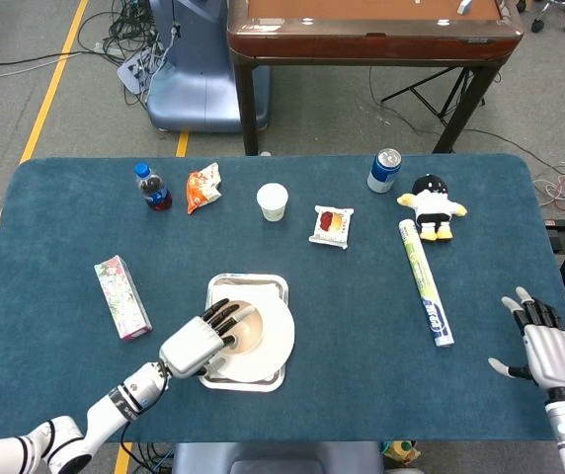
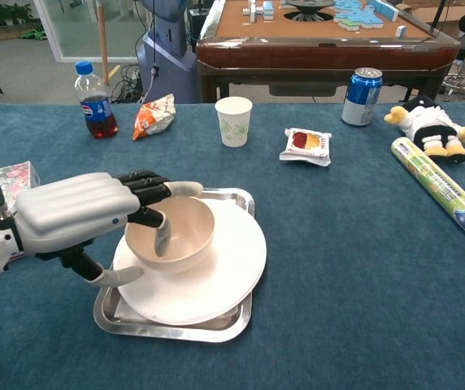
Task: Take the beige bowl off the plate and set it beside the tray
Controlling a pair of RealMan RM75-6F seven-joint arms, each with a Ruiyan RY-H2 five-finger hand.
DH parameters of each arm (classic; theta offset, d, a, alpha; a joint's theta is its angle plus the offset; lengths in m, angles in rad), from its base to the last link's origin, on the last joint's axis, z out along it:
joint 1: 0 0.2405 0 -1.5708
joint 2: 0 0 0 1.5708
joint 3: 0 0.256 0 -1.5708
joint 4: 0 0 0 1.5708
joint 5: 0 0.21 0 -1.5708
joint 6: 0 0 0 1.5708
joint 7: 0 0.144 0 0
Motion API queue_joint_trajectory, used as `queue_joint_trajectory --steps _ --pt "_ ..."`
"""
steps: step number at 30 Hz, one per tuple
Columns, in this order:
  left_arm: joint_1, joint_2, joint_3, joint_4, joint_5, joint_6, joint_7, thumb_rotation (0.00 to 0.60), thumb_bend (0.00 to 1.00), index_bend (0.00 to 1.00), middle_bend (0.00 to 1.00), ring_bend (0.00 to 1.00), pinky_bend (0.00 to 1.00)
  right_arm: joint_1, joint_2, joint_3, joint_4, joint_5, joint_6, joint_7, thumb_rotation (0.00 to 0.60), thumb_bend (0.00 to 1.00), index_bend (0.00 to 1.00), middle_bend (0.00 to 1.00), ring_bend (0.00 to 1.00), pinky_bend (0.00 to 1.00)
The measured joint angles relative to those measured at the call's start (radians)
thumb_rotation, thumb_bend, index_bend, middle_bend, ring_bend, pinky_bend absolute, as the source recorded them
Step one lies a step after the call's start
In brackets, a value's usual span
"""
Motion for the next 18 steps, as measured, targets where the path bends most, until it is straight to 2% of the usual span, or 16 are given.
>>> queue_joint_trajectory --steps 11,18 --pt "0.003 -0.019 0.013 0.037 -0.010 0.016 -0.003 0.600 0.32 0.45 0.00 0.00 0.00 0.003 -0.001 -0.004 -0.004 -0.002 -0.001 -0.003 0.600 0.21 0.00 0.00 0.00 0.00" --pt "0.006 -0.043 0.022 0.080 -0.012 0.026 -0.030 0.600 0.32 0.51 0.00 0.00 0.00 0.008 -0.005 -0.005 0.001 0.004 -0.010 -0.008 0.600 0.21 0.00 0.00 0.00 0.00"
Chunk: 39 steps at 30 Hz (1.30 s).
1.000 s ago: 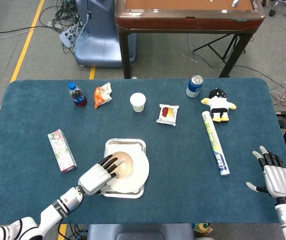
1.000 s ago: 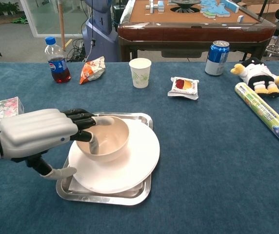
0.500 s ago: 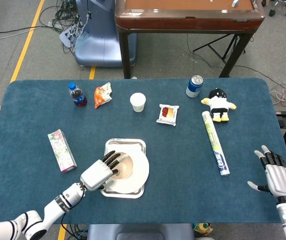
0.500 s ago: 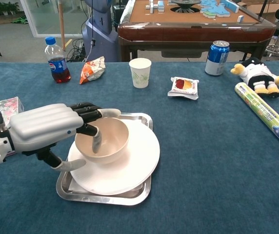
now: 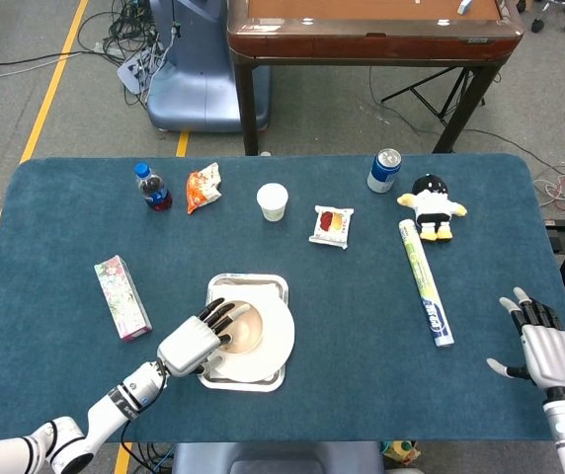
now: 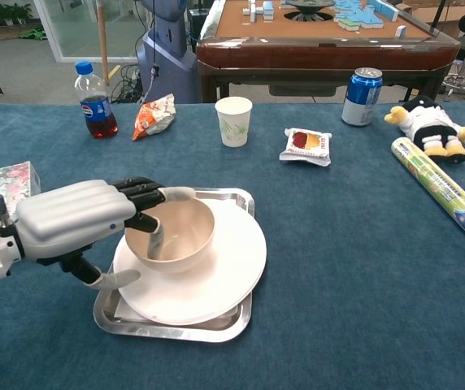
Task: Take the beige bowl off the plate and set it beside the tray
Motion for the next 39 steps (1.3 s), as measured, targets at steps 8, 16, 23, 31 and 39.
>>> queue_joint_trajectory --steps 8,16,23,31,39 --pt "-0.001 -0.024 0.009 0.043 0.013 0.026 -0.045 0.600 0.32 0.62 0.00 0.00 0.00 0.004 -0.003 0.000 0.003 0.007 -0.004 -0.004 0.600 0.21 0.00 0.00 0.00 0.00" --pt "-0.003 -0.022 0.010 0.048 0.012 0.036 -0.060 0.600 0.32 0.66 0.02 0.00 0.00 0.006 -0.005 -0.001 0.005 0.008 -0.005 -0.006 0.600 0.21 0.00 0.00 0.00 0.00" --pt "-0.002 -0.009 0.009 0.037 0.011 0.048 -0.053 0.600 0.32 0.66 0.03 0.00 0.00 0.009 -0.009 -0.001 0.006 0.011 -0.007 -0.013 0.600 0.21 0.00 0.00 0.00 0.00" --pt "-0.007 0.027 -0.002 0.002 -0.007 0.035 -0.005 0.600 0.32 0.66 0.03 0.00 0.00 0.014 -0.010 -0.001 0.008 0.019 -0.017 -0.016 0.600 0.21 0.00 0.00 0.00 0.00" --pt "-0.023 0.068 -0.022 -0.059 -0.034 0.001 0.074 0.600 0.32 0.66 0.03 0.00 0.00 0.017 -0.004 0.000 0.012 0.025 -0.027 -0.004 0.600 0.21 0.00 0.00 0.00 0.00"
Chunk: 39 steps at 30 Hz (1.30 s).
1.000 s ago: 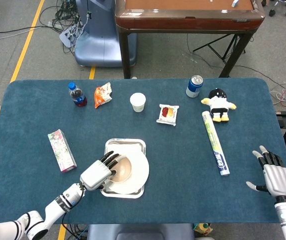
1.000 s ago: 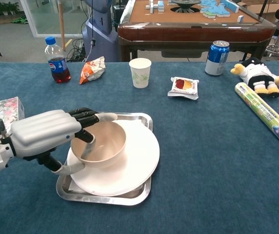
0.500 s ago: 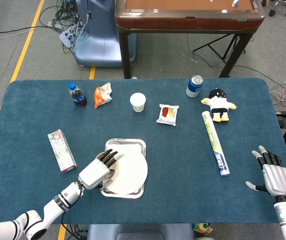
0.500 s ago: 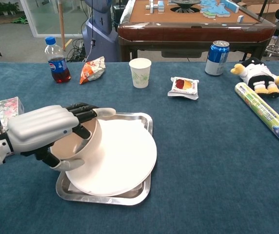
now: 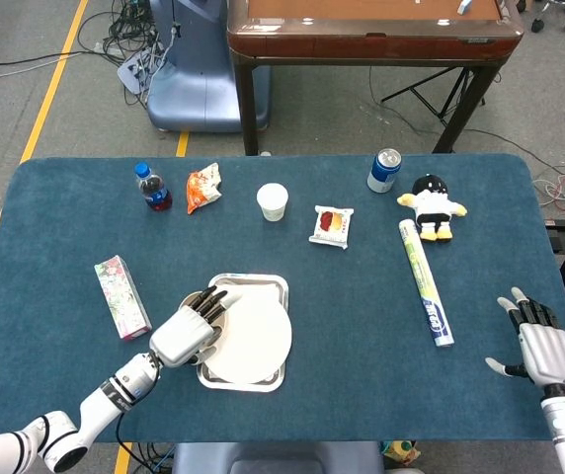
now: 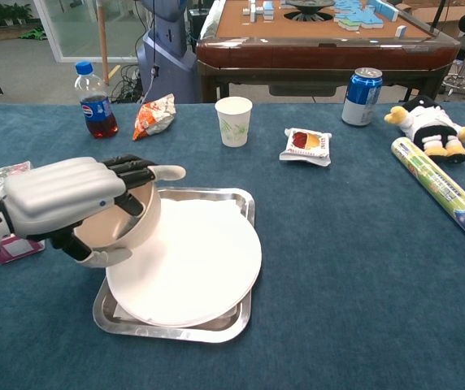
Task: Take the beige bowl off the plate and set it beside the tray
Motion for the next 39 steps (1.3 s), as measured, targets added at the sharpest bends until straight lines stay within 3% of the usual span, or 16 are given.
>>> queue_joint_trajectory --steps 9,23,39 --pt "-0.046 0.018 -0.029 0.013 -0.038 -0.079 0.033 0.600 0.32 0.66 0.03 0.00 0.00 0.002 0.010 0.003 0.003 0.003 -0.007 0.024 0.600 0.21 0.00 0.00 0.00 0.00" --pt "-0.120 0.068 -0.069 0.093 -0.073 -0.147 -0.018 0.600 0.32 0.66 0.03 0.00 0.00 0.025 -0.005 0.016 0.027 0.072 -0.053 0.004 0.600 0.21 0.00 0.00 0.00 0.00" --pt "-0.138 0.012 -0.034 0.312 -0.068 -0.167 -0.175 0.600 0.32 0.65 0.03 0.00 0.00 0.038 -0.013 0.013 0.027 0.091 -0.075 -0.006 0.600 0.21 0.00 0.00 0.00 0.00"
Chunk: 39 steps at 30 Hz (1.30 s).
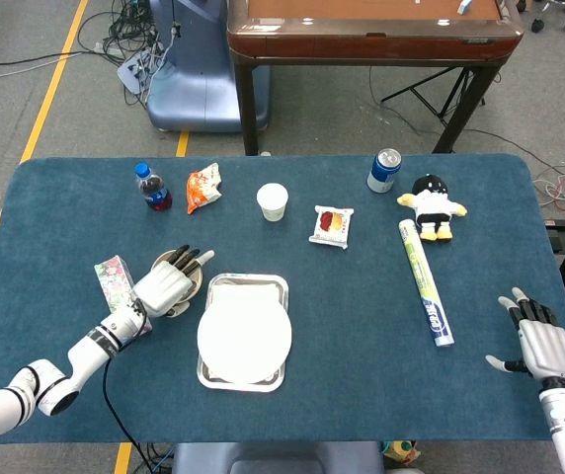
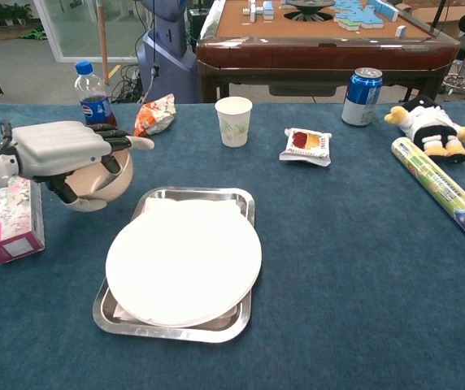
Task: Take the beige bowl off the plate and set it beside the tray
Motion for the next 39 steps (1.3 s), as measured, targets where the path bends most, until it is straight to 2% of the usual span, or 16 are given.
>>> queue_joint_trajectory --steps 10,16,21,26,34,39 --pt "-0.008 -0.053 0.035 0.134 0.018 -0.004 -0.112 0.600 0.32 0.63 0.03 0.00 0.00 0.011 -0.009 0.001 0.008 0.020 -0.014 -0.010 0.600 0.21 0.00 0.00 0.00 0.00" --pt "-0.008 -0.064 0.056 0.154 0.025 -0.012 -0.143 0.600 0.32 0.51 0.03 0.00 0.00 0.014 -0.009 -0.002 0.010 0.021 -0.021 -0.008 0.600 0.21 0.00 0.00 0.00 0.00" --pt "-0.012 -0.053 0.058 0.122 0.026 -0.013 -0.148 0.600 0.32 0.42 0.01 0.00 0.00 0.013 -0.007 -0.004 0.007 0.016 -0.014 -0.006 0.600 0.21 0.00 0.00 0.00 0.00" --pt "-0.014 -0.029 0.054 0.071 0.022 -0.005 -0.131 0.600 0.32 0.27 0.00 0.00 0.00 0.014 -0.006 -0.007 0.007 0.013 -0.016 -0.007 0.600 0.21 0.00 0.00 0.00 0.00" --pt "-0.007 0.027 0.034 -0.027 -0.004 0.011 -0.058 0.600 0.32 0.19 0.00 0.00 0.00 0.013 -0.005 -0.011 0.000 0.005 -0.008 -0.010 0.600 0.21 0.00 0.00 0.00 0.00" --pt "0.004 0.071 0.024 -0.101 -0.023 0.025 0.002 0.600 0.32 0.18 0.00 0.00 0.00 0.012 -0.003 -0.013 -0.005 -0.003 -0.002 -0.011 0.600 0.21 0.00 0.00 0.00 0.00"
